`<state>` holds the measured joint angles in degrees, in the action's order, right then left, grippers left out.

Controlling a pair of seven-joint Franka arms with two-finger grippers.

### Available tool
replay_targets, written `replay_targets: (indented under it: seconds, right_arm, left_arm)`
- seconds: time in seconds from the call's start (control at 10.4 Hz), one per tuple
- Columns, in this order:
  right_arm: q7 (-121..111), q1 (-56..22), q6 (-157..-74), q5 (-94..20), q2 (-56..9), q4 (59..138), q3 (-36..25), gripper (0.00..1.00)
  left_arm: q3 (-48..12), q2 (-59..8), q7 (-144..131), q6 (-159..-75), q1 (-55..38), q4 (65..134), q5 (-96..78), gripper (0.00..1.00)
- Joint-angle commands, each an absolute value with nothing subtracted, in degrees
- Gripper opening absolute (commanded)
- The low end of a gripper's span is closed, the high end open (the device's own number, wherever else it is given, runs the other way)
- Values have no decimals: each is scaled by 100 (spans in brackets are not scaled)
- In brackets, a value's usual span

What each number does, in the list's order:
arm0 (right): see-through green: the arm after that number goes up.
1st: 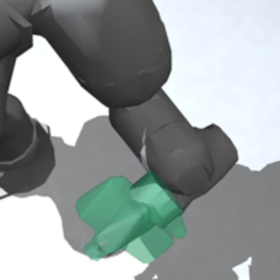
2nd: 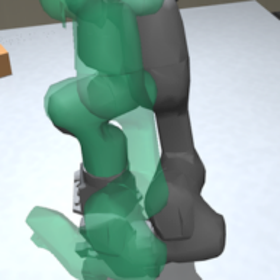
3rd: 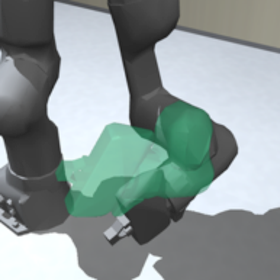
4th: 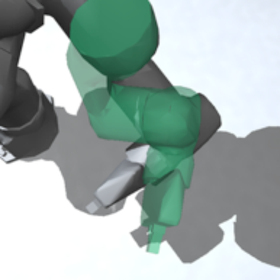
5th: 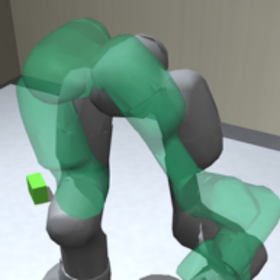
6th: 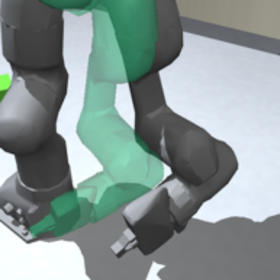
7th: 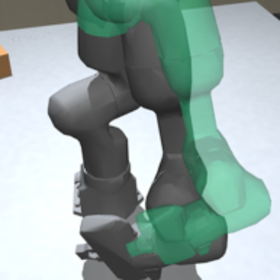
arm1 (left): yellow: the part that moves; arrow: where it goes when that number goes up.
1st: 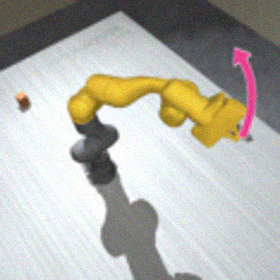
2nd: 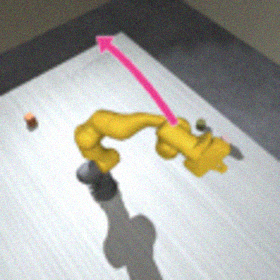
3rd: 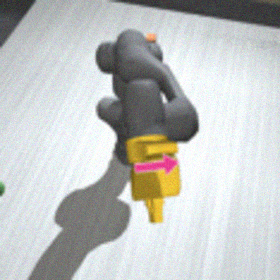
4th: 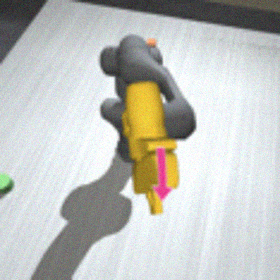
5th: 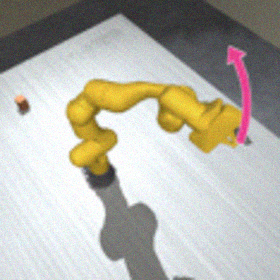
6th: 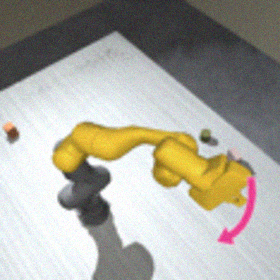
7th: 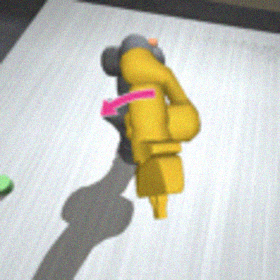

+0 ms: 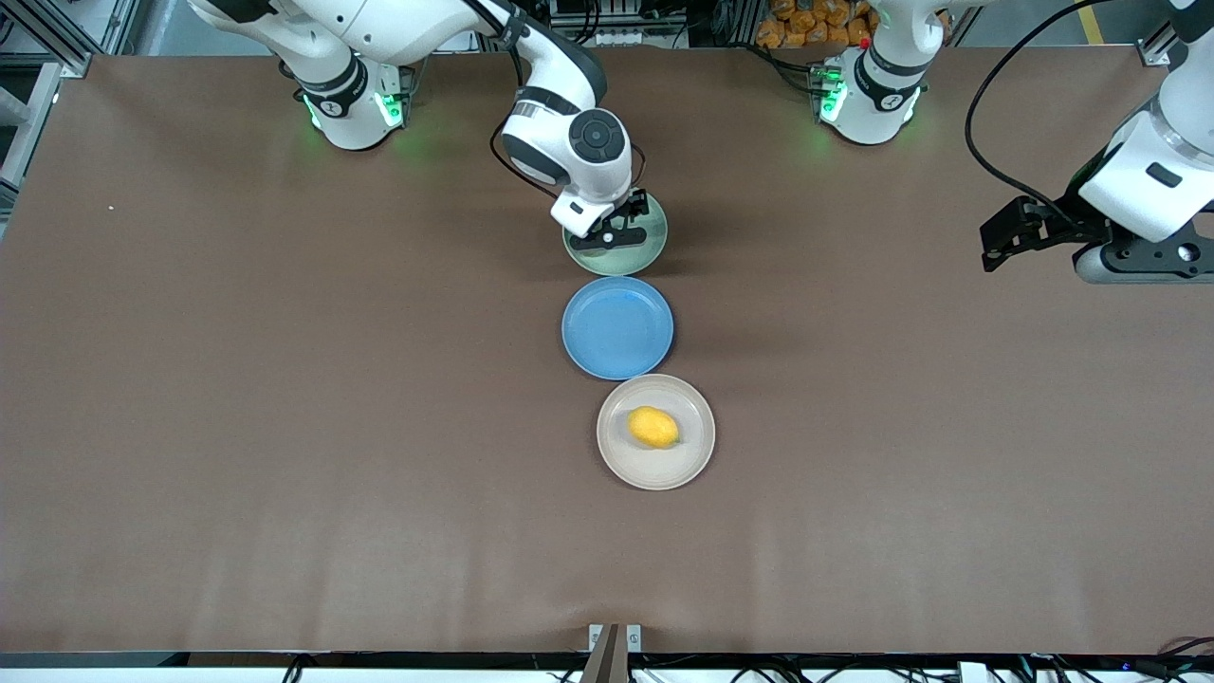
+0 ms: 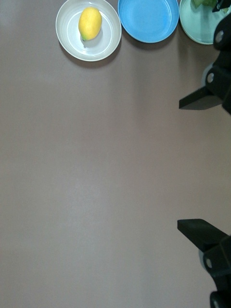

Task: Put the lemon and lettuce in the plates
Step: 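Lower the lettuce onto the green plate and open the right gripper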

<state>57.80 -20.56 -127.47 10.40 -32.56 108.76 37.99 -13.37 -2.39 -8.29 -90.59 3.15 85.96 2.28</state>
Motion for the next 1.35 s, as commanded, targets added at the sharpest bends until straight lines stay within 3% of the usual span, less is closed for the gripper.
replay_targets:
  seconds: [0.0, 0.58, 1.25]
  right_arm:
    - [5854, -1427, -11791, 1169, -3147, 10347, 4182, 100]
    - [5153, -354, -10101, 1134, -2777, 9353, 4211, 100]
    - [3211, -395, -9914, 1125, -2365, 8842, 2375, 100]
  left_arm:
    - [-1310, 44, -677, -9062, 361, 8842, 79, 100]
    - [-782, 18, -659, -9062, -88, 8824, 105, 100]
    - [-826, -97, -677, -9044, -105, 8614, 79, 100]
